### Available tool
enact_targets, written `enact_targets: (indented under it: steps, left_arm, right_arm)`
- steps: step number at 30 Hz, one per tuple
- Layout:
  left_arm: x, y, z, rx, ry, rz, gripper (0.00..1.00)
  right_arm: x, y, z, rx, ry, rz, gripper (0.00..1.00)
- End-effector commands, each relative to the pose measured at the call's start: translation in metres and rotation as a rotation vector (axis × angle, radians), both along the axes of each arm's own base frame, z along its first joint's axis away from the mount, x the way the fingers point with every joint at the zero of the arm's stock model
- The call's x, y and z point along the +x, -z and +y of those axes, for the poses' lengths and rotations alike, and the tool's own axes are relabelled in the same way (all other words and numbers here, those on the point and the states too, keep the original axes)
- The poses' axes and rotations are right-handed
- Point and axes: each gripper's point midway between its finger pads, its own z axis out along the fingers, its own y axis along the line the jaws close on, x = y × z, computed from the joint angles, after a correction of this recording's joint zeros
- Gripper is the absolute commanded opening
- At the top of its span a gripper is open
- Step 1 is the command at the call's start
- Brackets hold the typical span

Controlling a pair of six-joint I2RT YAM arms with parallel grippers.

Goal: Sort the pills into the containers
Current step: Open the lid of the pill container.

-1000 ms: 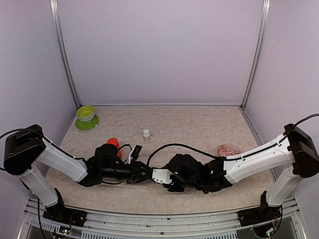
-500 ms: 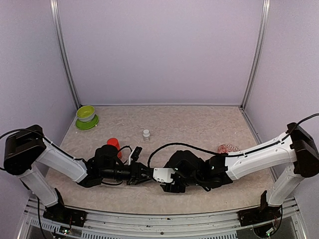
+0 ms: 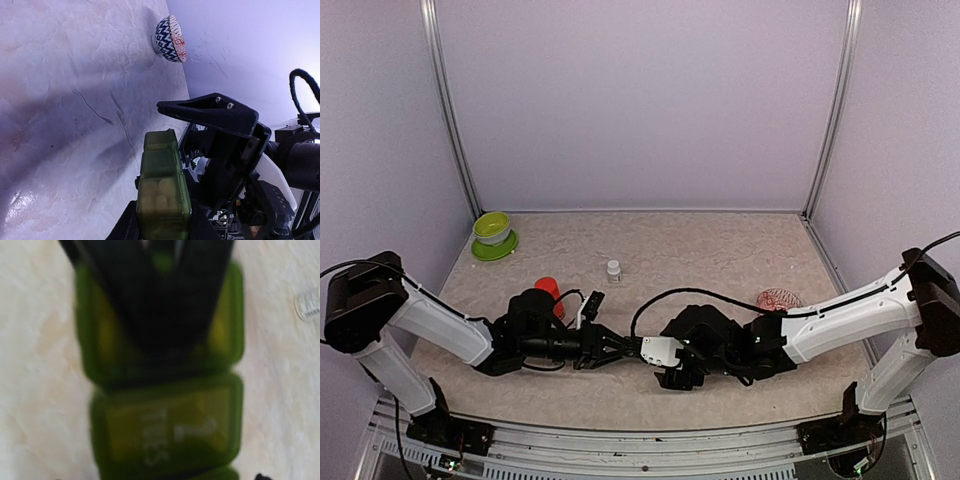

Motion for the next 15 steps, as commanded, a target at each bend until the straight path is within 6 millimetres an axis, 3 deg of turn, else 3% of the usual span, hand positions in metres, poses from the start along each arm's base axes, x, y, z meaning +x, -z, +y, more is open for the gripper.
enact_targets:
  steps: [1,15]
  left_arm:
    - [0.000,-0.017,-0.001,-0.039,0.011,-0.051,0.27]
    - [0.001,-0.014,-0.003,-0.038,0.014,-0.041,0.27]
  right_arm:
    - [0.013,-0.009,-0.006,0.040,0.046,-0.053,0.79]
    - [0.014,-0.029,0.000,0.091,0.019,-0.138,0.66]
